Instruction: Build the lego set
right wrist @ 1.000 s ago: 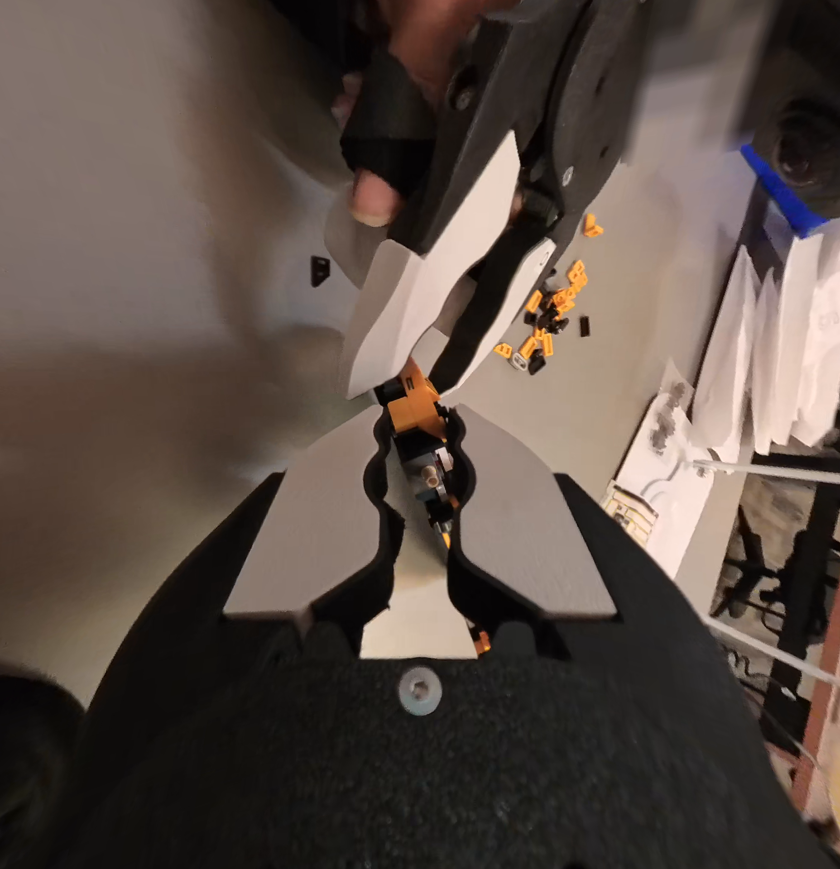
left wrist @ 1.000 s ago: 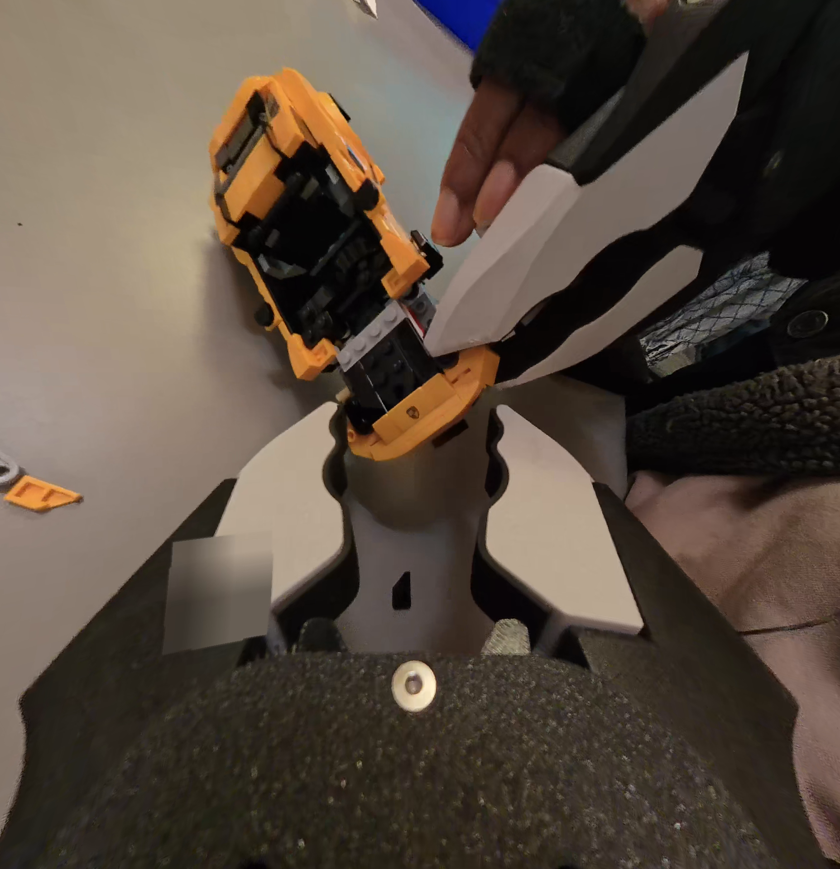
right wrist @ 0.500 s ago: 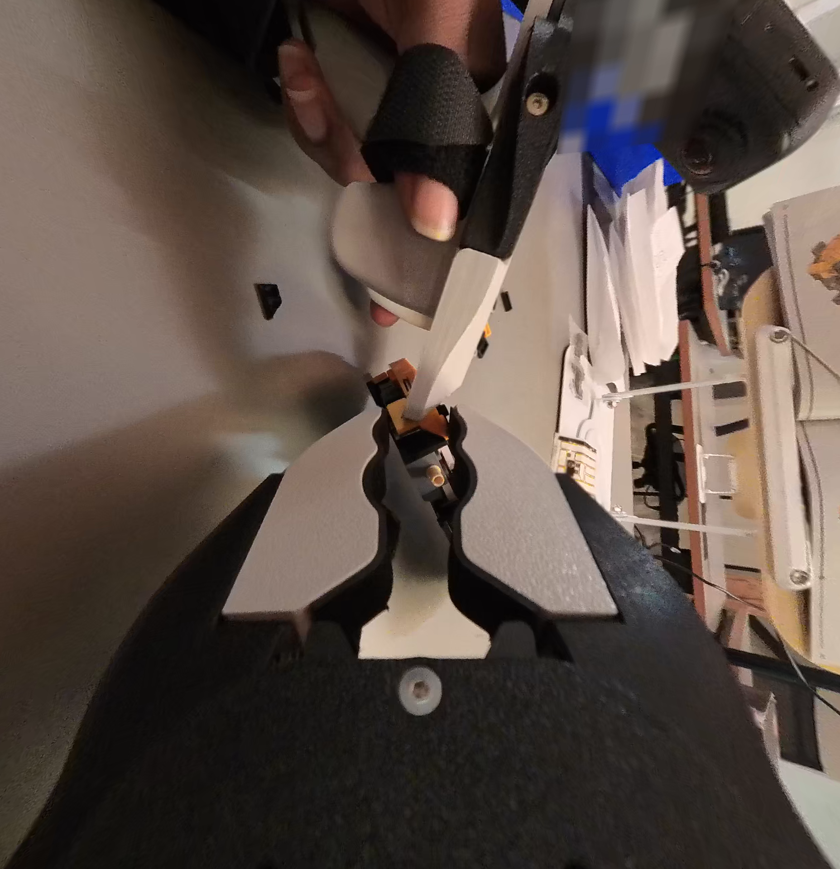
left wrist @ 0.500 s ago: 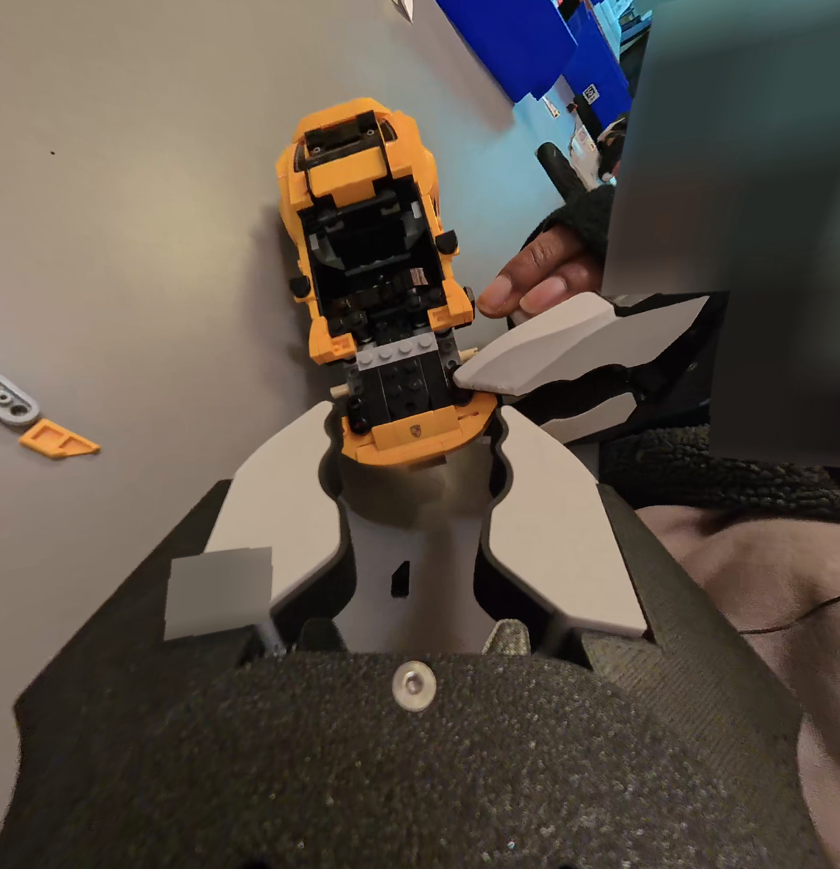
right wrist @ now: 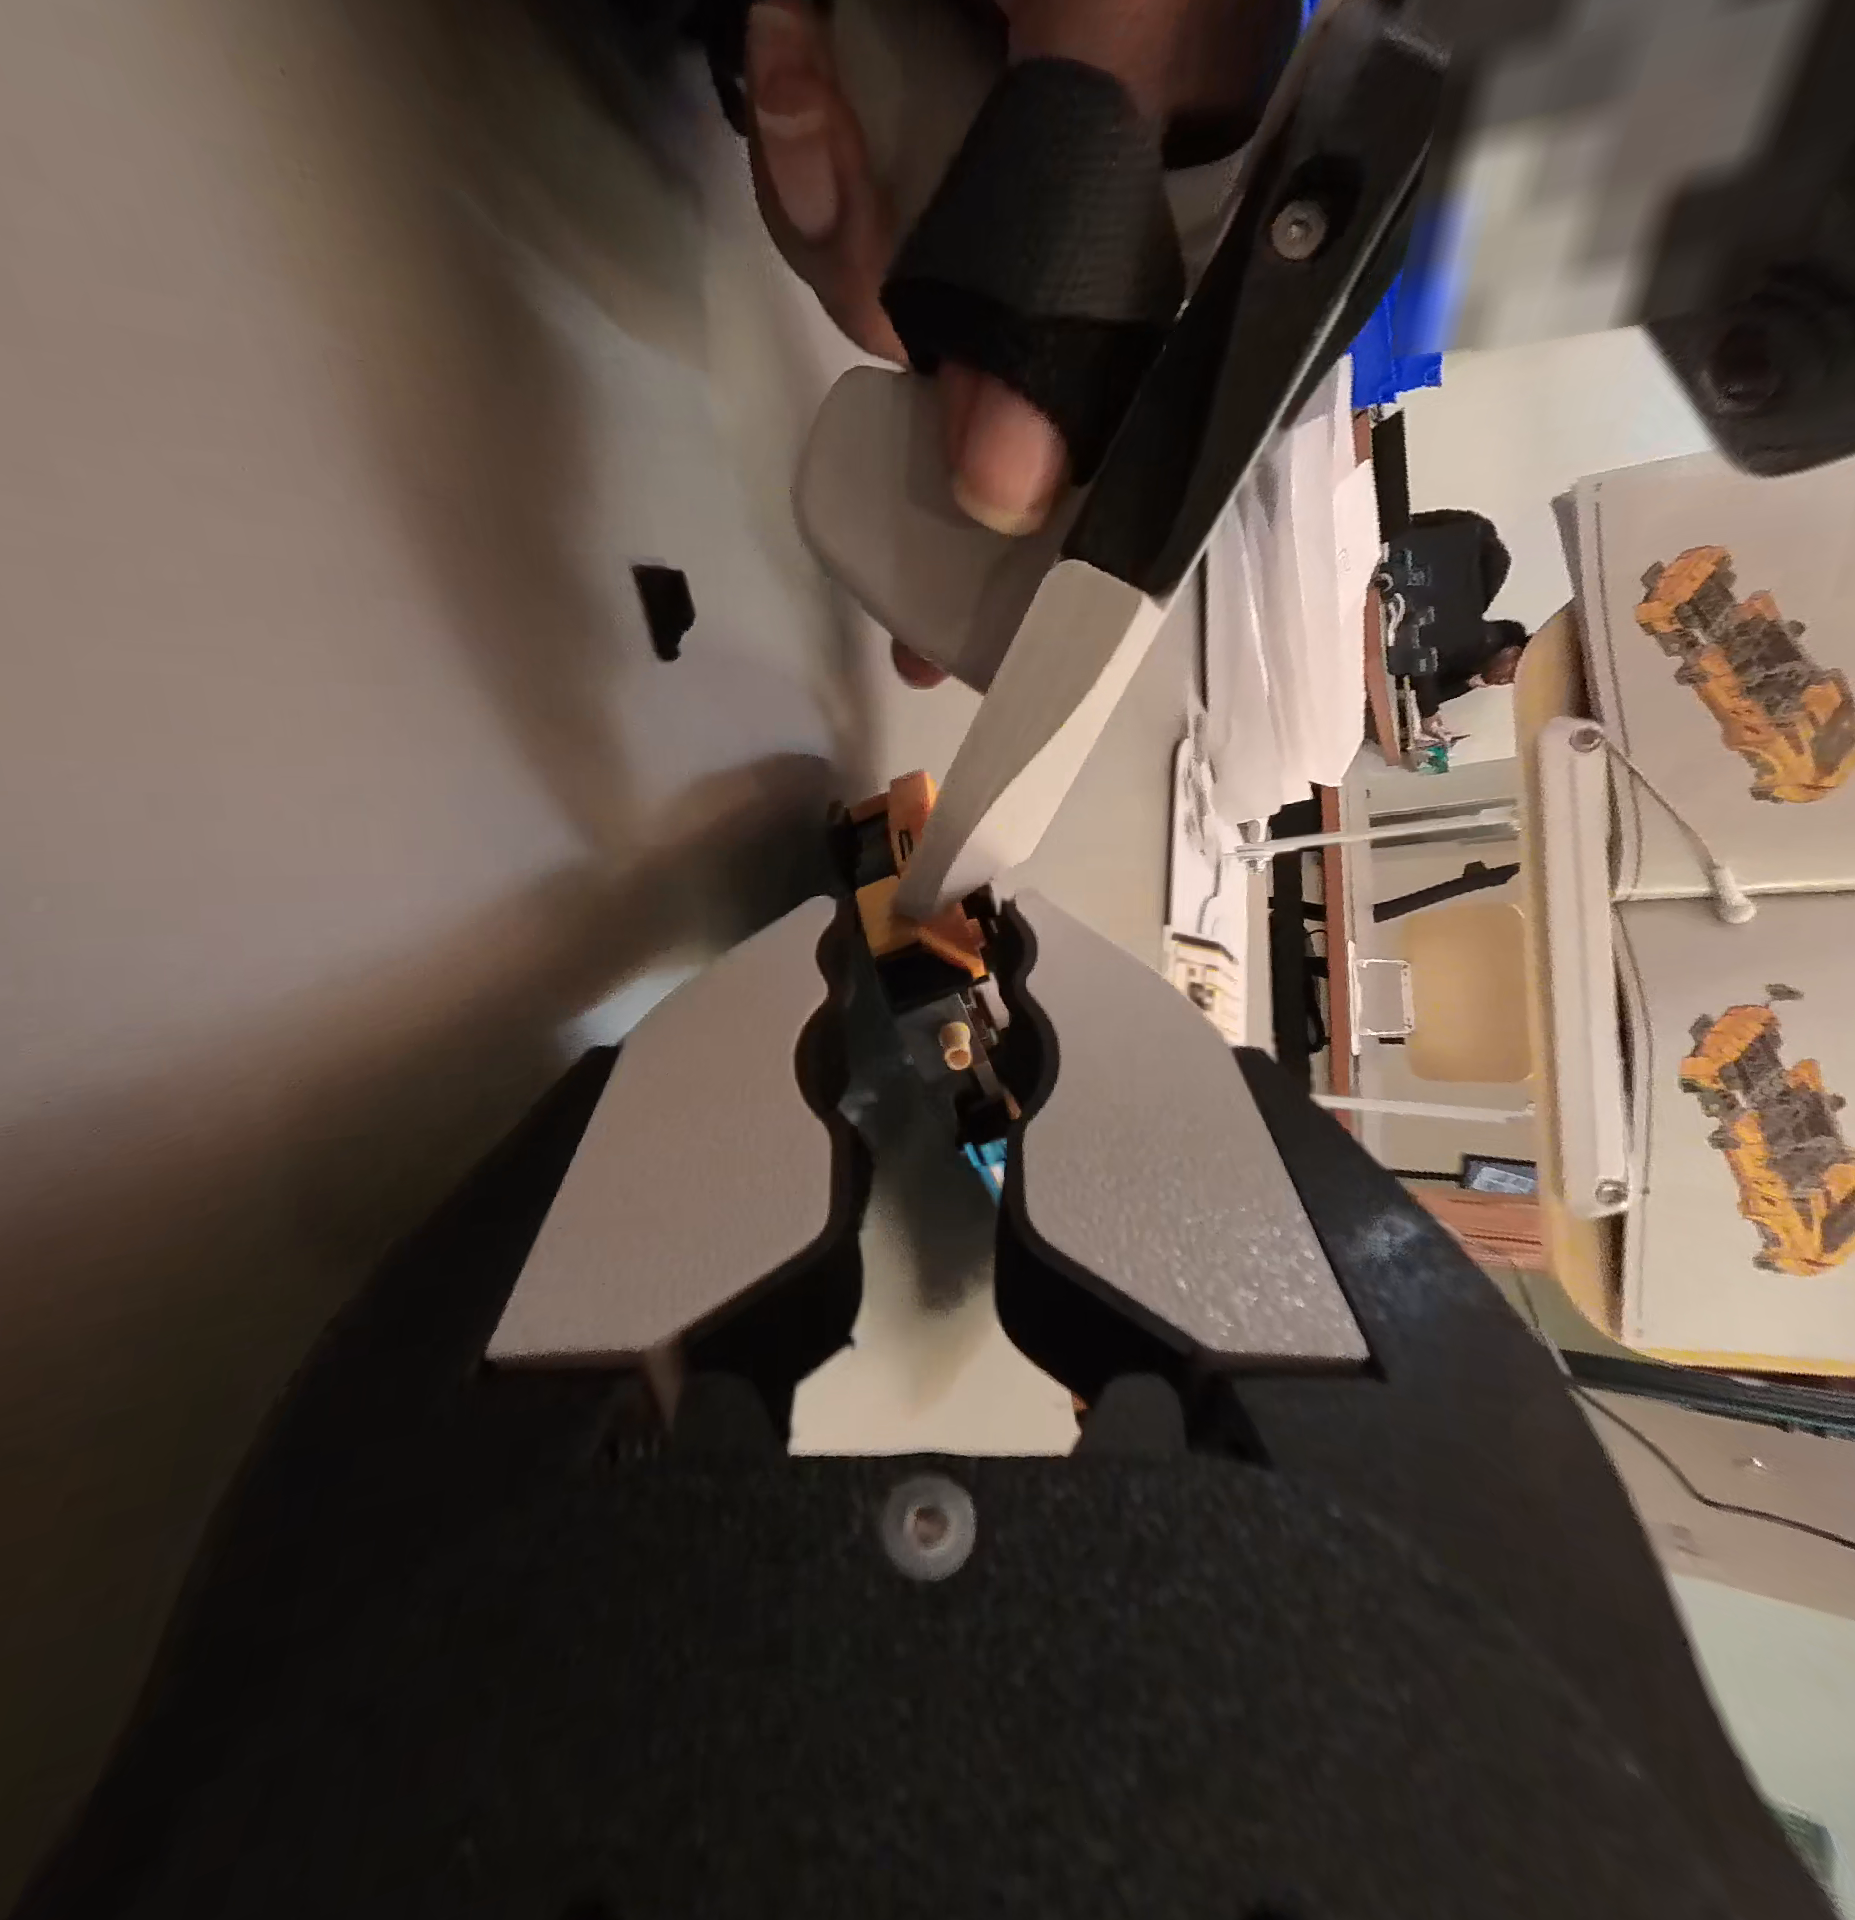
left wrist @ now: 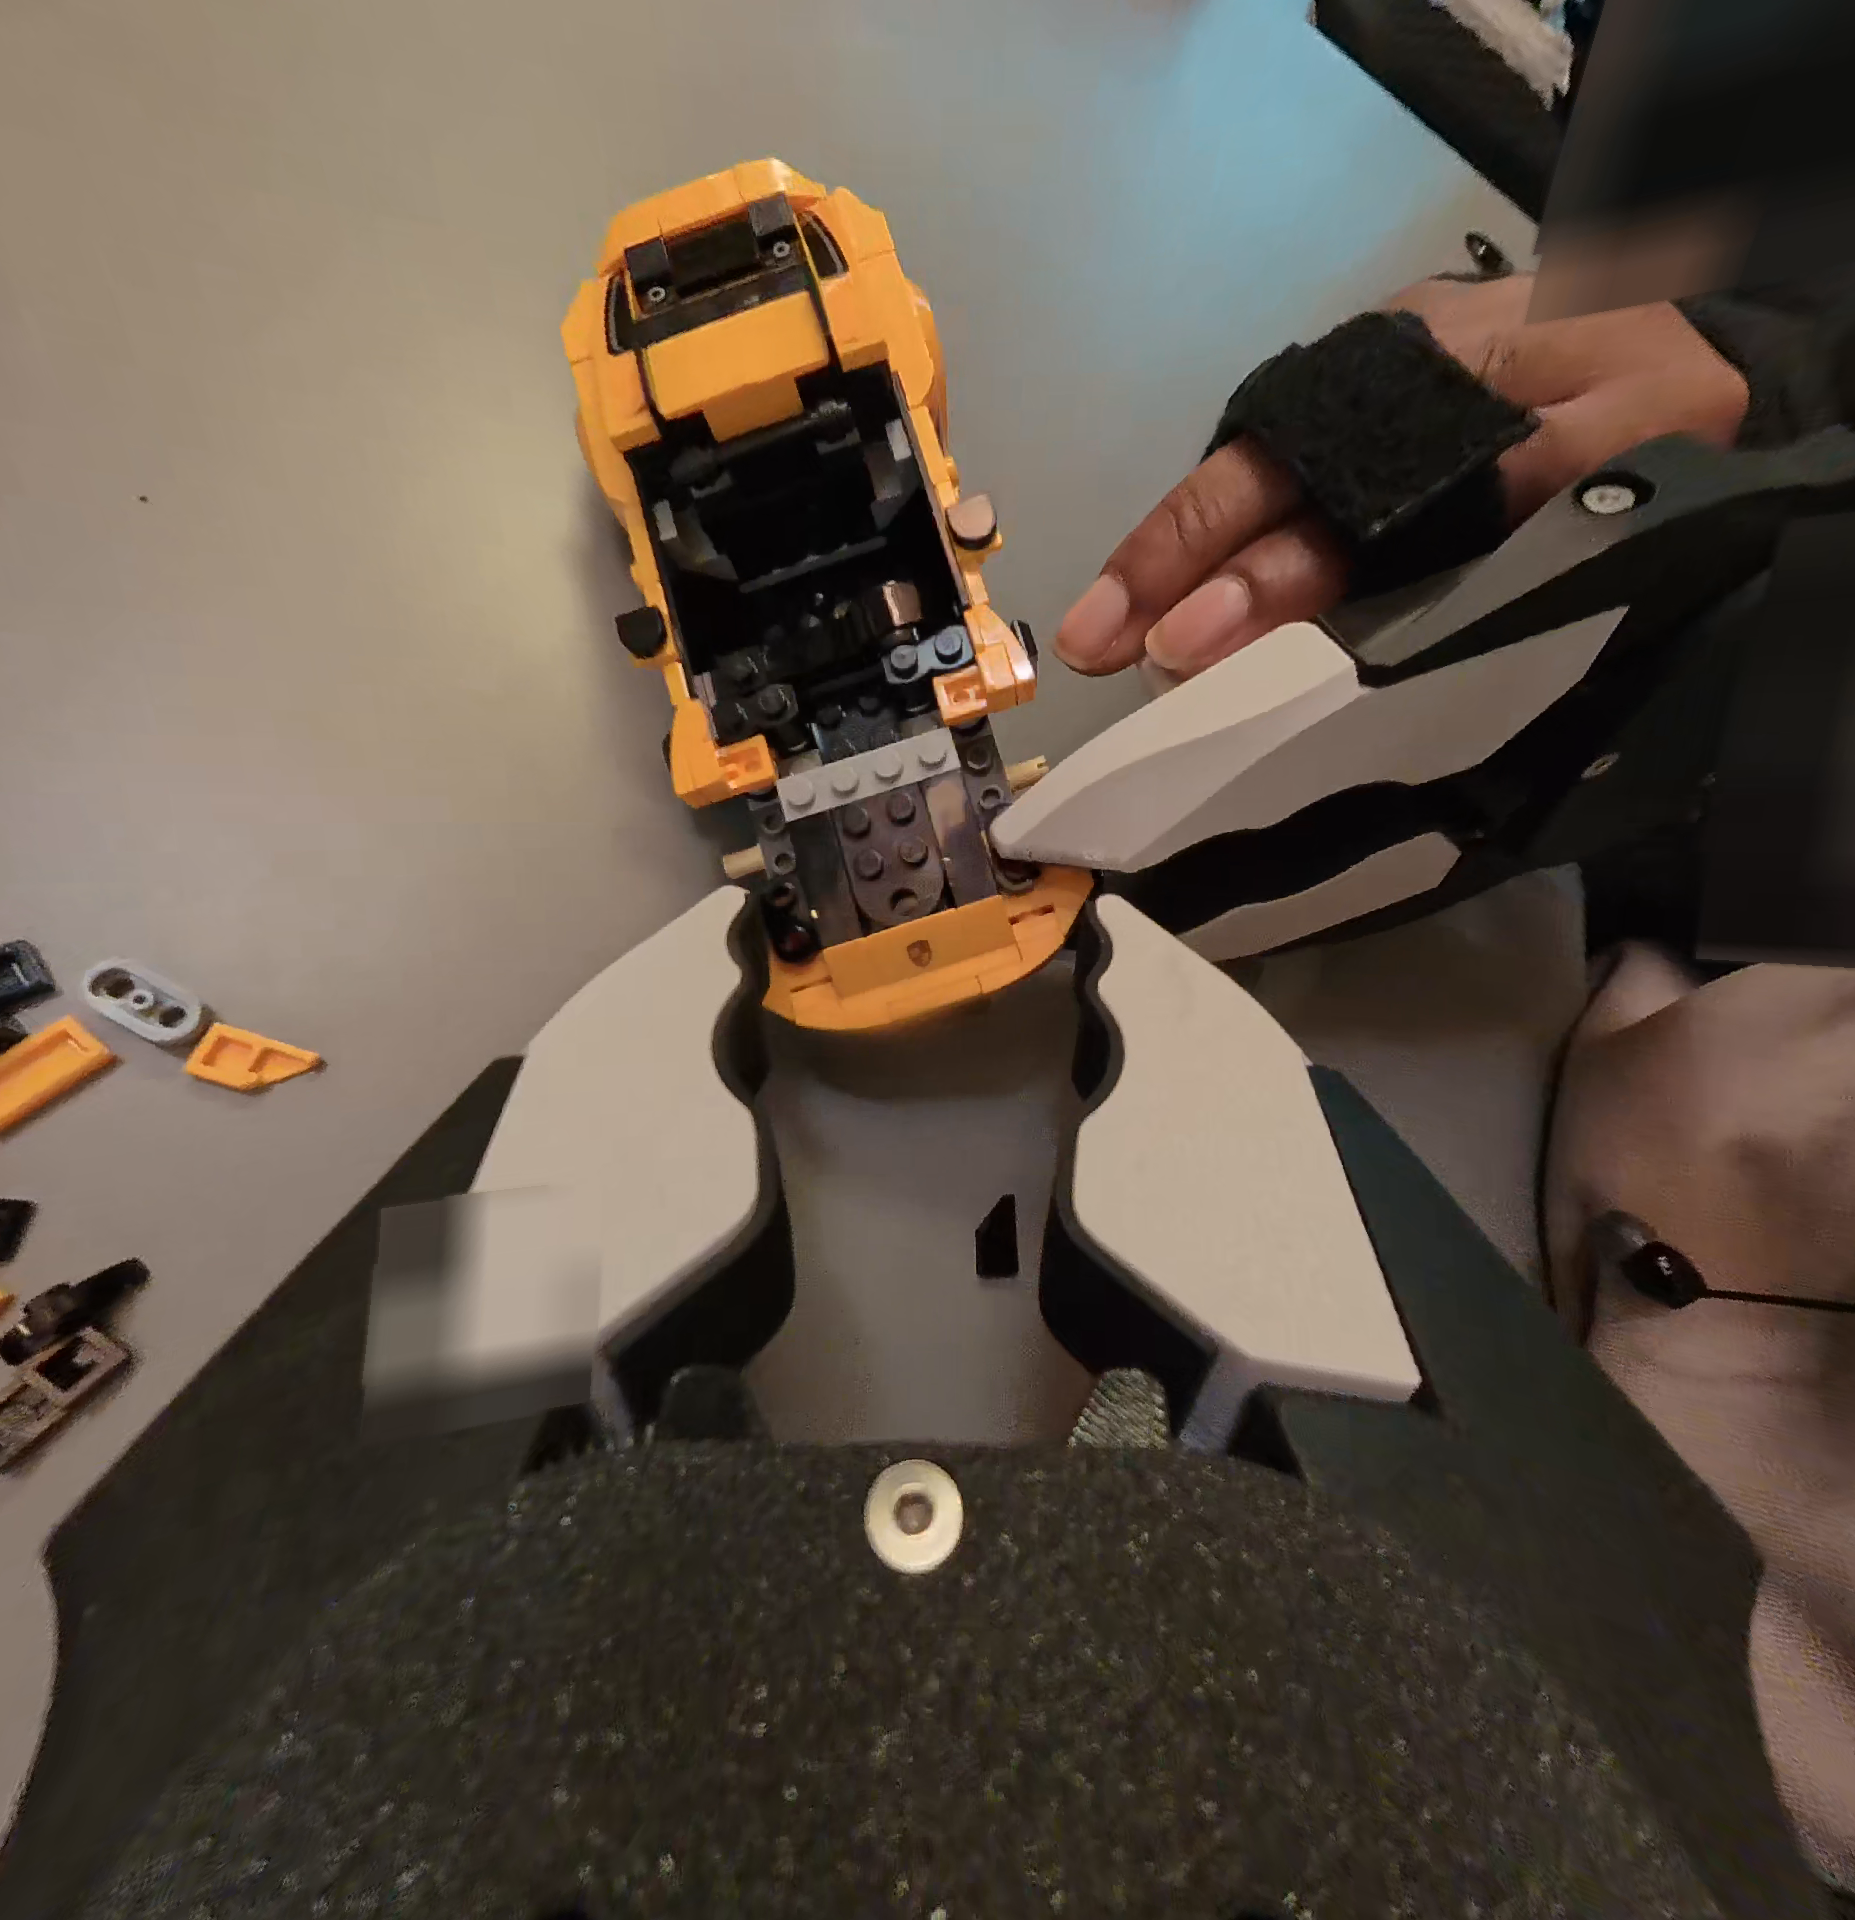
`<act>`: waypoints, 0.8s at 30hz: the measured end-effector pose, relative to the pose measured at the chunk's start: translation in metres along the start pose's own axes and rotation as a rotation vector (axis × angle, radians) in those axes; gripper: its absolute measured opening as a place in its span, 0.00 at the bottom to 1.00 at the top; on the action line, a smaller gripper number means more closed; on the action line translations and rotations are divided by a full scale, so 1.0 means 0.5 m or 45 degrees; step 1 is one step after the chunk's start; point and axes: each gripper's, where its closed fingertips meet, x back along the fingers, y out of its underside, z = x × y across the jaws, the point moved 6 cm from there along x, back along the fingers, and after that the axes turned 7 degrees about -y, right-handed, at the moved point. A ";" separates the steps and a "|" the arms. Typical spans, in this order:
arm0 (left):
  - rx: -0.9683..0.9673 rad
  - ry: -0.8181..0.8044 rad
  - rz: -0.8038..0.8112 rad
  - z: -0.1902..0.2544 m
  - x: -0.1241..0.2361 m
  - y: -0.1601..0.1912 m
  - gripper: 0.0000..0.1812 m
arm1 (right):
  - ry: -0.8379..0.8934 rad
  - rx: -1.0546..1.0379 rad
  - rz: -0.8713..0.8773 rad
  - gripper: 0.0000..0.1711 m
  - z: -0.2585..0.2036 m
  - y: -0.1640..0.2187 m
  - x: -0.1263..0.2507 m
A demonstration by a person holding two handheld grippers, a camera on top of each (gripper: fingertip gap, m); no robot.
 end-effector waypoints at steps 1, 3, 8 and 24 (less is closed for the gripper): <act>-0.021 -0.012 -0.005 0.003 -0.002 0.000 0.31 | -0.023 -0.026 0.004 0.16 -0.003 0.002 0.003; -0.045 -0.027 -0.012 0.009 -0.006 0.000 0.30 | -0.078 -0.119 0.022 0.17 -0.007 0.006 0.013; -0.087 -0.067 -0.027 0.014 -0.009 0.000 0.30 | -0.260 -0.596 0.046 0.19 -0.003 0.025 0.052; -0.174 -0.078 -0.068 0.027 -0.006 0.004 0.30 | -0.490 -1.169 -0.117 0.09 -0.035 0.033 0.041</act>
